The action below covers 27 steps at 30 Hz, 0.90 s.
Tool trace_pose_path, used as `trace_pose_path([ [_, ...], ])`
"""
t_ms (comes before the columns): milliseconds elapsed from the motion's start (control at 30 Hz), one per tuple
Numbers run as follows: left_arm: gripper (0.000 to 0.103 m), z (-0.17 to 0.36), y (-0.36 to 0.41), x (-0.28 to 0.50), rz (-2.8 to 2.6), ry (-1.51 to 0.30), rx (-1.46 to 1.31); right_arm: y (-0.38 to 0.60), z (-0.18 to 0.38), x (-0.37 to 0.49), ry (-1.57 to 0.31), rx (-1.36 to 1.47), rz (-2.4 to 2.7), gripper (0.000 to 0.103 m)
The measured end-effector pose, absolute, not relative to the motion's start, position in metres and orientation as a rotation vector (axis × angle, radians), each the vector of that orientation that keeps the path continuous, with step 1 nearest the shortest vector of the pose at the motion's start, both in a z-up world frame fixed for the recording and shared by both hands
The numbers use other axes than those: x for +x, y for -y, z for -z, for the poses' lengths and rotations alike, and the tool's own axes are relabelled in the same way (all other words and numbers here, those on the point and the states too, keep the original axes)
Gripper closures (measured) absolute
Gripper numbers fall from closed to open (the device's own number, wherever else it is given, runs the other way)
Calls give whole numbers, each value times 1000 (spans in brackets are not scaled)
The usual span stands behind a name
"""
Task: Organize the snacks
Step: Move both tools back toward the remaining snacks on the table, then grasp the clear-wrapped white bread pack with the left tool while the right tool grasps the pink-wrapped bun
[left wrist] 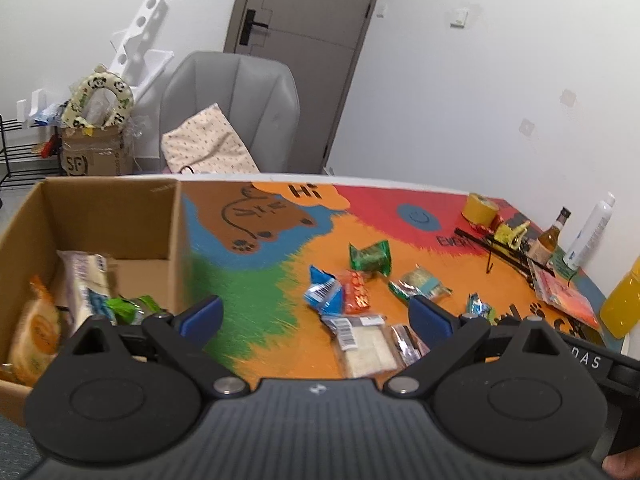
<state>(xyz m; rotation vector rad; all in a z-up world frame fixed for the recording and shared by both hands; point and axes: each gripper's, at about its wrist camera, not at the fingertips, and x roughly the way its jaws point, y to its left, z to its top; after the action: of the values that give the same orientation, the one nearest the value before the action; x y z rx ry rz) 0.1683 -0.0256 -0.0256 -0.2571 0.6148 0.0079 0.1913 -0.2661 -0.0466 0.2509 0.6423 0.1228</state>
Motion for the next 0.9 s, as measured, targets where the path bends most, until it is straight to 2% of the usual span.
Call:
trace_pose_path([
  [600, 11, 63, 66, 210, 31, -724, -227, 288, 80, 217, -712, 285, -136, 0],
  [900, 39, 93, 73, 233, 46, -810, -245, 284, 90, 224, -738, 270, -176, 1],
])
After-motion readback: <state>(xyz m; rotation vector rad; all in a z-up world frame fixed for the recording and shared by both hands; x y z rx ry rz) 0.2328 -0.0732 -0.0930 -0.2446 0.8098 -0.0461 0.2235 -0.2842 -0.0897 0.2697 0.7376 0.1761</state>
